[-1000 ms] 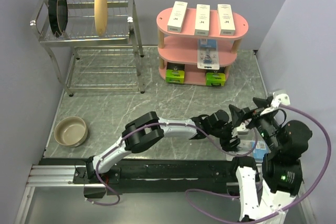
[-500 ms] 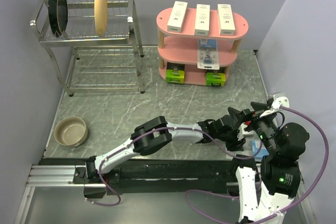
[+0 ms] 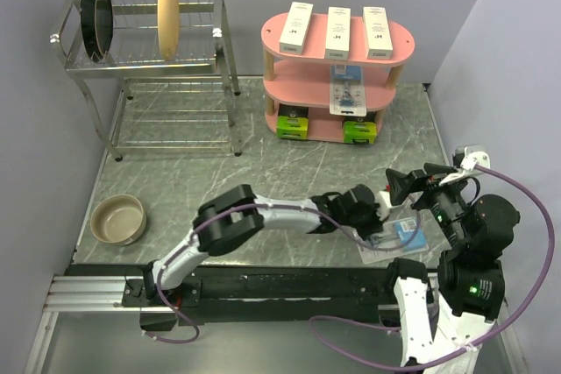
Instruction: Place and organize the shaving razors onto the shelf
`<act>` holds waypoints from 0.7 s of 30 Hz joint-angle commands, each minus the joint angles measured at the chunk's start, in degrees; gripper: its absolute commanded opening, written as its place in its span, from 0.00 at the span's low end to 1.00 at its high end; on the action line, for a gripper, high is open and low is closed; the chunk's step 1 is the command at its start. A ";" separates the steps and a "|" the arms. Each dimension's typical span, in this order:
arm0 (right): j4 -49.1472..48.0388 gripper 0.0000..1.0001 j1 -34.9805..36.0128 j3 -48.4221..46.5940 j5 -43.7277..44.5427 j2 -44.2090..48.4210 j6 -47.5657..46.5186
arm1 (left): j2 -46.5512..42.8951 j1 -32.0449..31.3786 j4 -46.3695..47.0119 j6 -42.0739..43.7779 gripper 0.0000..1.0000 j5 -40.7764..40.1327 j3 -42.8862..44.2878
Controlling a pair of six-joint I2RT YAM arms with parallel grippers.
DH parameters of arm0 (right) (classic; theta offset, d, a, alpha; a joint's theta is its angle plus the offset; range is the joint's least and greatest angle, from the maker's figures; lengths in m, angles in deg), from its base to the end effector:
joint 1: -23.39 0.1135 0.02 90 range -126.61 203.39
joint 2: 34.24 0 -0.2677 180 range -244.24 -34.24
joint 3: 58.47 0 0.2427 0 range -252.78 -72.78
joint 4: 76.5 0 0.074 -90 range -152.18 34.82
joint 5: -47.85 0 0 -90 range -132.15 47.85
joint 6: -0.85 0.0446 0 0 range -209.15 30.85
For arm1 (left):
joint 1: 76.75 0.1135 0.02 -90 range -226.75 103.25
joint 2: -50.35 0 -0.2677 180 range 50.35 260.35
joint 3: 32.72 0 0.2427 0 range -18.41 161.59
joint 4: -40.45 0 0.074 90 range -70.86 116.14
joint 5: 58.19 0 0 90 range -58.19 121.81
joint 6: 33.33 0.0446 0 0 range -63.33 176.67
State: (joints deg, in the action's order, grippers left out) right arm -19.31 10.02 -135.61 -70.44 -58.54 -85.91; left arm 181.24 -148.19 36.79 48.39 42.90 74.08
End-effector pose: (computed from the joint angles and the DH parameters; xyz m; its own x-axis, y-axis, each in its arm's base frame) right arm 0.0395 0.0123 0.4085 -0.0882 0.0721 -0.9935 -0.2516 0.9634 0.0922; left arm 0.1577 -0.4967 0.1620 -0.2884 0.4151 -0.8629 0.9529 0.2130 -0.2161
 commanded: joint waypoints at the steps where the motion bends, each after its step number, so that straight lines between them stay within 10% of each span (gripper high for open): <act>1: -3.06 0.96 0.18 -3.00 3.15 -1.46 -0.87 | -11.43 2.44 -3.18 -0.87 0.01 -3.88 -7.22; 6: -4.11 0.96 0.18 -3.53 8.68 -3.47 0.00 | -20.75 5.87 -4.68 1.49 0.02 -4.51 -17.59; 11: -5.52 0.99 0.18 -3.44 15.37 -3.65 1.76 | -20.25 5.61 -5.11 6.60 0.53 -0.64 -15.70; 21: -1.48 1.00 0.09 -7.66 20.38 -10.77 4.23 | -6.10 2.80 -2.04 9.16 0.58 1.47 0.14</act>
State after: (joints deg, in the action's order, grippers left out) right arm -20.78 10.02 -140.68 -52.48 -67.04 -82.13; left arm 171.54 -144.63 32.66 55.63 41.59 68.59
